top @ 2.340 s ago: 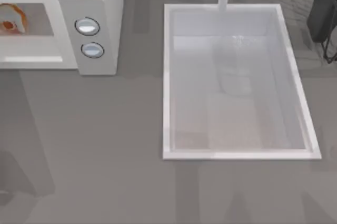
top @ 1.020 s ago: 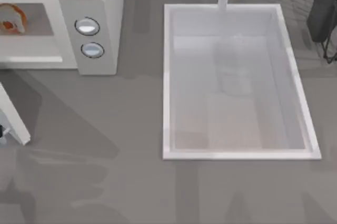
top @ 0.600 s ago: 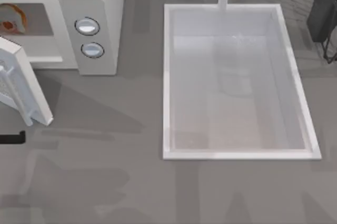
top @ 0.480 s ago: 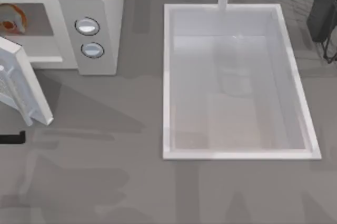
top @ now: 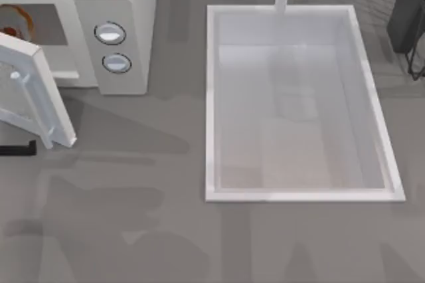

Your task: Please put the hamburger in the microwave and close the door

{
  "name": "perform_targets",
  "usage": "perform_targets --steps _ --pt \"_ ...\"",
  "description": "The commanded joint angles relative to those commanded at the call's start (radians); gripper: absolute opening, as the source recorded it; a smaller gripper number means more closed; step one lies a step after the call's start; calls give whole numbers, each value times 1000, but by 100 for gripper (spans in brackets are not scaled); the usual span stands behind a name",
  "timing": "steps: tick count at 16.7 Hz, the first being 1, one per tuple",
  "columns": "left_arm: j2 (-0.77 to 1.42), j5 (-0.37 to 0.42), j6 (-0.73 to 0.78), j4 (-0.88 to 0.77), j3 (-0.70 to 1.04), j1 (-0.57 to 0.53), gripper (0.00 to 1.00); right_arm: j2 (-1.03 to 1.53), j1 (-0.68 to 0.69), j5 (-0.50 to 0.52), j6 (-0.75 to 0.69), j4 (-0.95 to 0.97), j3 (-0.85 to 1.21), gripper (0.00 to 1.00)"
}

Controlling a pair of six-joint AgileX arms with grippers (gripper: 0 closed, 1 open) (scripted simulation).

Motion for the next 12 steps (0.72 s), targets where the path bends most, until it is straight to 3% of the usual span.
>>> perform_targets --steps 12 --pt "315 -22 -19 130 185 -31 0 0 0 0 0 0 0 100"
